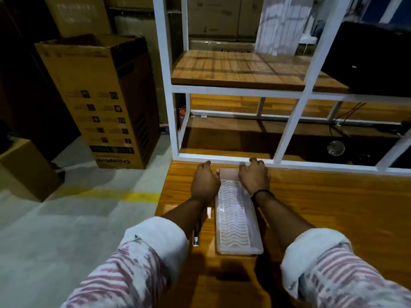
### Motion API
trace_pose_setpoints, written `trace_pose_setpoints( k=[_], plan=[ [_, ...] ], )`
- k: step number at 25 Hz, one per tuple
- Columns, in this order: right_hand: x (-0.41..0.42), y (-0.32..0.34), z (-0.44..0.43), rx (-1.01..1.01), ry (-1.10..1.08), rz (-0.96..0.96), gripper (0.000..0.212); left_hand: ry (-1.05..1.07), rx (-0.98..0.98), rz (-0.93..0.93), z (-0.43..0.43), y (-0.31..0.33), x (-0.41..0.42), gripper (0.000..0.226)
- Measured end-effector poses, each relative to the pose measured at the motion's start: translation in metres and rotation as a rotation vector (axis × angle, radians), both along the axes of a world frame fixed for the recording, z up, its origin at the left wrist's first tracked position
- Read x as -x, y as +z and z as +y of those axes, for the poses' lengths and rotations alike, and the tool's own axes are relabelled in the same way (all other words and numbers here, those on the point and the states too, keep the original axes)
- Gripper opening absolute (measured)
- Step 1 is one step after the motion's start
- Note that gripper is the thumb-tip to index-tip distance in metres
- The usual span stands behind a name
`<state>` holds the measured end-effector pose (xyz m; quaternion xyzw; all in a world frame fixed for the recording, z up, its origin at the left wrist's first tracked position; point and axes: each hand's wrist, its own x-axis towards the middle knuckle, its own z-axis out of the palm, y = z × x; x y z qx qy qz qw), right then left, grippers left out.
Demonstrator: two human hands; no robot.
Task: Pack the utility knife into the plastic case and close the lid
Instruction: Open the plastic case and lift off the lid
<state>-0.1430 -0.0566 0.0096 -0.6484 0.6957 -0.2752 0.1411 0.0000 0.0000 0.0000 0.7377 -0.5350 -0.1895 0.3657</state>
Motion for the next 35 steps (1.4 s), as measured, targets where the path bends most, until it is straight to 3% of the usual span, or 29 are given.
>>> trace_pose_setpoints(
  k=[3,11,15,20,24,35],
  plan=[
    [0.004,-0.015,0.000,-0.091,-0.039,-0.089,0.050,0.032,-0.037,0.191,-0.001,-0.005,0.001,0.046],
    [0.011,-0.026,-0.025,-0.197,0.014,-0.285,0.035,0.023,-0.125,0.331,-0.016,-0.013,0.004,0.024],
    [-0.001,-0.034,-0.023,-0.131,-0.007,-0.288,0.033,0.039,-0.146,0.387,-0.023,-0.006,0.011,0.033],
    [-0.003,-0.046,-0.025,-0.131,-0.011,-0.157,0.053,0.099,-0.110,0.424,-0.024,-0.027,0.025,0.033],
    [-0.004,-0.048,-0.026,-0.050,0.003,-0.187,0.046,0.107,-0.070,0.445,-0.025,-0.040,0.024,0.042],
    [0.001,-0.055,-0.030,0.008,0.025,-0.213,0.043,0.065,-0.013,0.423,-0.025,-0.045,0.021,0.042]
  ],
)
